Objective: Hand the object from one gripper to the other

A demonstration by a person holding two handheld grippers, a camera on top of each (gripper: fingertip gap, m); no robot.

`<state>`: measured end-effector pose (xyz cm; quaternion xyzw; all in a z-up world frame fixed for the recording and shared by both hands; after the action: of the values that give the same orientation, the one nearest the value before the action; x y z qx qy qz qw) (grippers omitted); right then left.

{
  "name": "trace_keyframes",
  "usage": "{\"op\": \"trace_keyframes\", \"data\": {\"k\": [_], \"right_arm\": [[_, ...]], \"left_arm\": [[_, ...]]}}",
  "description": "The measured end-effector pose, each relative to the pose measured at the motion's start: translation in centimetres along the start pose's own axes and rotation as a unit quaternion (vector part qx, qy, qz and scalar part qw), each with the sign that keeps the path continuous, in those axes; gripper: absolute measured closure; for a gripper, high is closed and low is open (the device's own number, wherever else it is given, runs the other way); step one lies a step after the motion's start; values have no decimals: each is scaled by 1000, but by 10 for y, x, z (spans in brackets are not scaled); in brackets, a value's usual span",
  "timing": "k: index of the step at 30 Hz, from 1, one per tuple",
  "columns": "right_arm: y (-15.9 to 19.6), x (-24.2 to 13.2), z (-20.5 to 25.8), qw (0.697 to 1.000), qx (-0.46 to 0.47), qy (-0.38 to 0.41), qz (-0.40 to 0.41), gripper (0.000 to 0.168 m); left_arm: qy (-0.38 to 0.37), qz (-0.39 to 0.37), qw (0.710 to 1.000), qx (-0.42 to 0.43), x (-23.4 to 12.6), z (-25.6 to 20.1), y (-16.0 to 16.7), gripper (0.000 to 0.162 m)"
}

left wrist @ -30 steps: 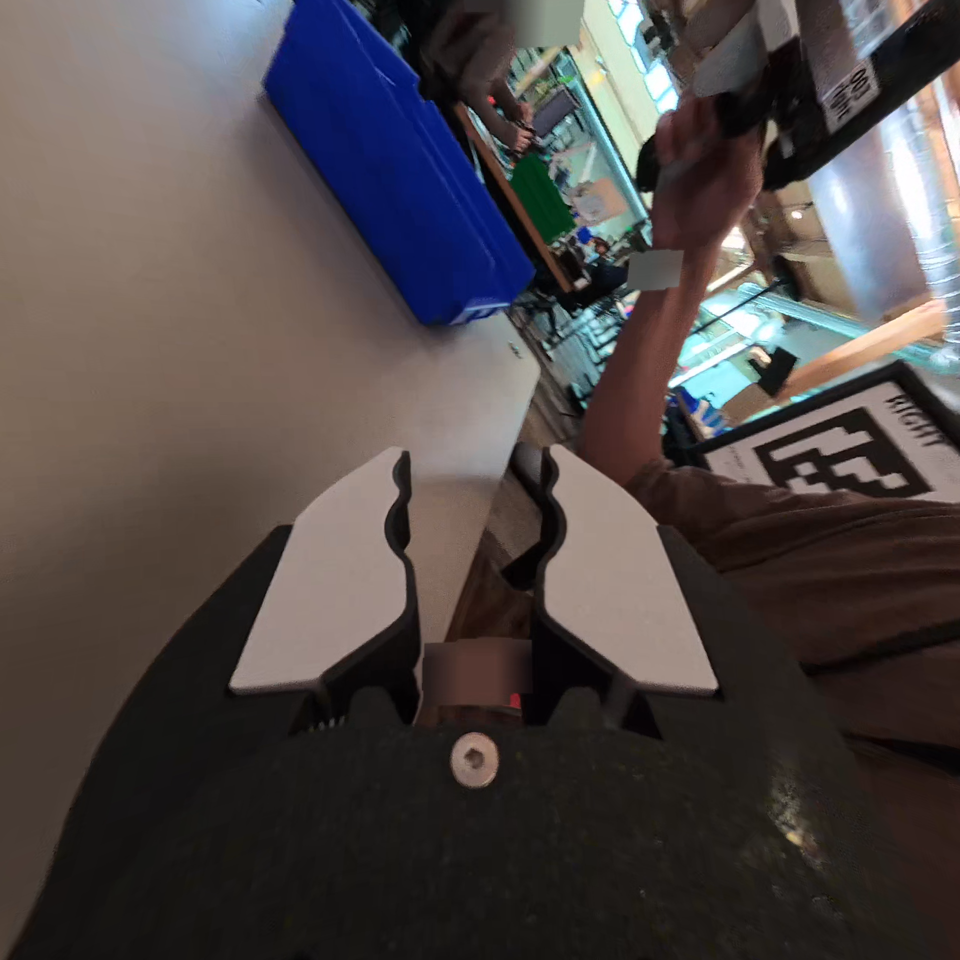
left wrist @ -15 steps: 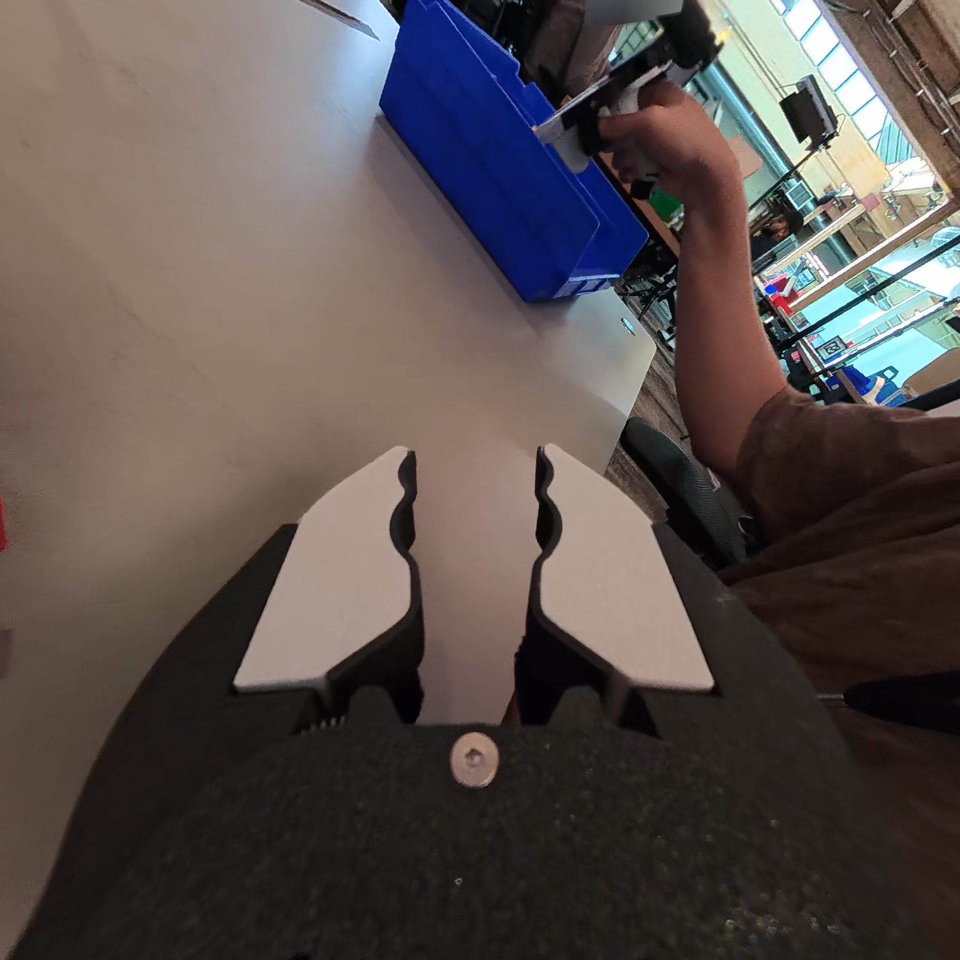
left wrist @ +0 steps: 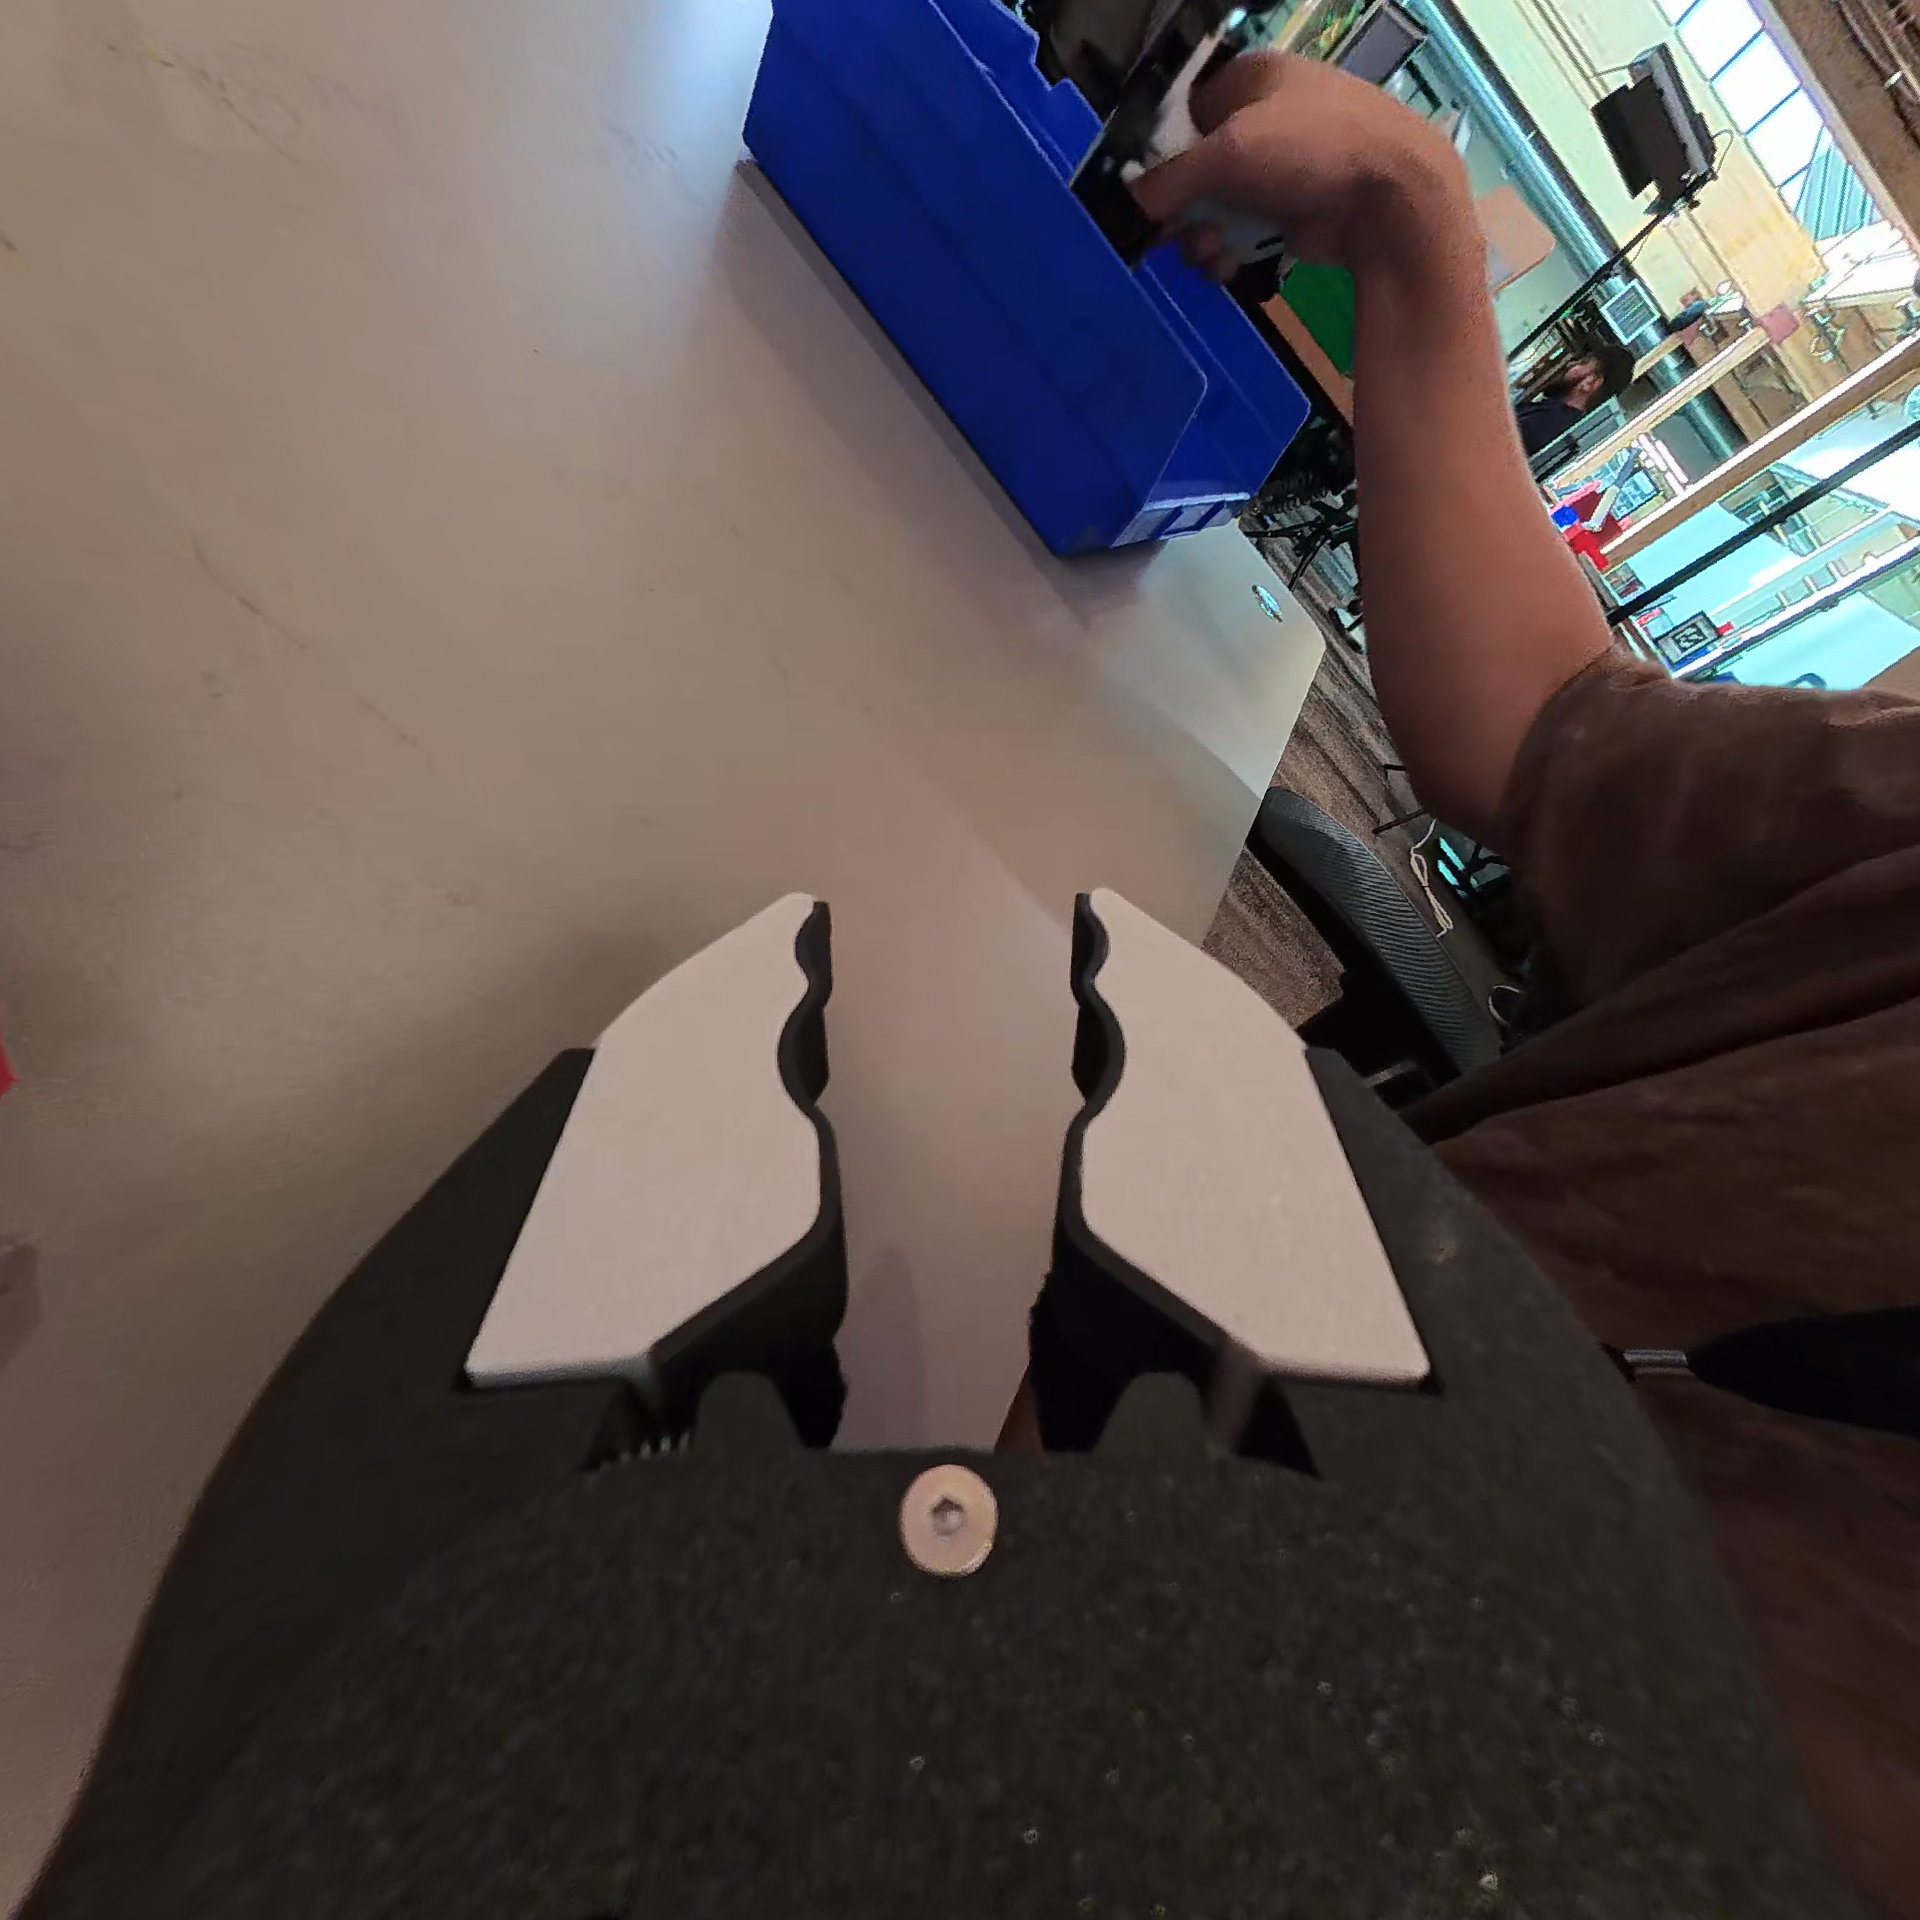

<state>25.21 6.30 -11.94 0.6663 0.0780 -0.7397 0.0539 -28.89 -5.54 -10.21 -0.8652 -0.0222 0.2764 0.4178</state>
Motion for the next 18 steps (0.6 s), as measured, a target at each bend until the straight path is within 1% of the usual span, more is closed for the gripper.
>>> {"op": "trace_keyframes", "data": {"k": [2, 4, 6, 7, 8, 10, 12, 15, 16, 18], "right_arm": [[6, -33, 4, 997, -7, 44, -66, 110], [14, -74, 20, 983, -29, 82, -160, 108], [25, -105, 47, 955, -55, 107, -271, 109], [32, -112, 65, 938, -69, 104, -322, 108], [39, -113, 85, 921, -86, 92, -370, 108], [57, -100, 128, 882, -114, 52, -454, 109], [75, -75, 170, 857, -128, -3, -499, 110], [98, -38, 218, 837, -125, -52, -530, 106], [104, -28, 229, 835, -137, -51, -530, 102], [114, -19, 236, 834, -152, 5, -530, 101]], "left_arm": [[4, -4, 1000, -1, -2, -1, -1, 118], [1, -6, 1000, 2, -4, 0, -2, 117], [-5, -10, 1000, 11, -6, 0, -4, 117], [-11, -13, 1000, 16, -8, 1, -5, 117], [-17, -15, 999, 23, -10, 2, -7, 117], [-37, -20, 998, 42, -14, 4, -9, 116], [-71, -23, 995, 61, -17, 11, -12, 116], [-137, -31, 987, 77, -23, 25, -19, 119], [-154, -35, 985, 74, -27, 31, -24, 123], [-200, -54, 976, 65, -39, 44, -46, 125]]}}
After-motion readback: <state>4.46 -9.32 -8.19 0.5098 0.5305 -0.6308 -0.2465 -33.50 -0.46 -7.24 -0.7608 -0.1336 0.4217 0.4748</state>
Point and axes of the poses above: each gripper's, where its closed fingertips meet, x out along the fingers, y out of its underside, z = x × y across the jaws, the point moved 5 cm from there along -x, back along the fingers, and after that the axes turned 13 degrees about -y, right-handed, at the moved point
